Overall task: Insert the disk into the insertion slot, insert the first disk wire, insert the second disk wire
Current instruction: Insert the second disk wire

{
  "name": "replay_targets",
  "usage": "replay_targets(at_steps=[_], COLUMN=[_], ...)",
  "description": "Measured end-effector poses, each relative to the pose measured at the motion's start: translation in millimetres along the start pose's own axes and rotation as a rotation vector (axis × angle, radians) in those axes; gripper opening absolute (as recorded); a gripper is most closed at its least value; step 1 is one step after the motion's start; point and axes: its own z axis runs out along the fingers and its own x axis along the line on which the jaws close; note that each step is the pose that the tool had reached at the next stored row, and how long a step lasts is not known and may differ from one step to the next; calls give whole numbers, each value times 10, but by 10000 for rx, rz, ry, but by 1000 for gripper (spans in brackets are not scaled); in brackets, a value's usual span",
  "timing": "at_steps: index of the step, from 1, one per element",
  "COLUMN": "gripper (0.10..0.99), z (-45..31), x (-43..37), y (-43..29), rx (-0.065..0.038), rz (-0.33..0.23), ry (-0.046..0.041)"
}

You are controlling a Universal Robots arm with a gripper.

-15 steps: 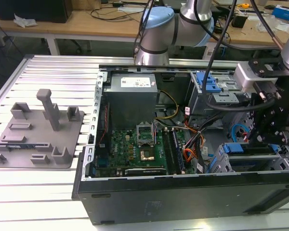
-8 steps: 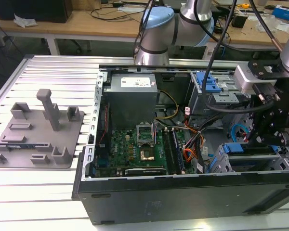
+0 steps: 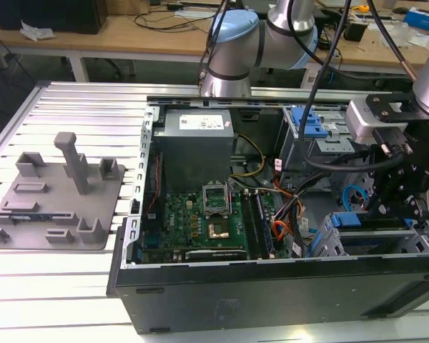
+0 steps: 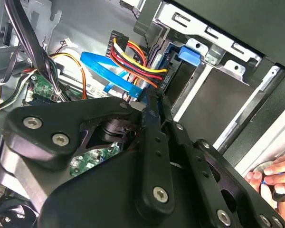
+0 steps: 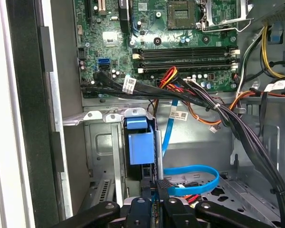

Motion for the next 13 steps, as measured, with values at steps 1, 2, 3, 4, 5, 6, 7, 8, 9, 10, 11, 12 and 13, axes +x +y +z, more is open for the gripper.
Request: replay_targets(at_steps=[1,2,3,4,5,6,7,8,9,10,11,12,13], gripper=[161,161,161,161,173,227,298,298,298,298,298,282,216], z=[11,16,20,24,18,-27,-92,-141,-201,-323,-376,-427,-501], x=[7,10,11,11,11,10,7,5,2,-3,-5,-7,-10], y=[0,0,1,2,2,-2,-7,-12,-17,-27,-31,-35,-42], rx=[-9,-14,-20,-26,-25,-24,-24,-24,-24,-24,-24,-24,-24], rz=[-1,-1,1,3,5,5,3,3,3,3,3,3,3], ry=[4,4,-1,-16,-29,-27,-20,-21,-21,-20,-20,-19,-20])
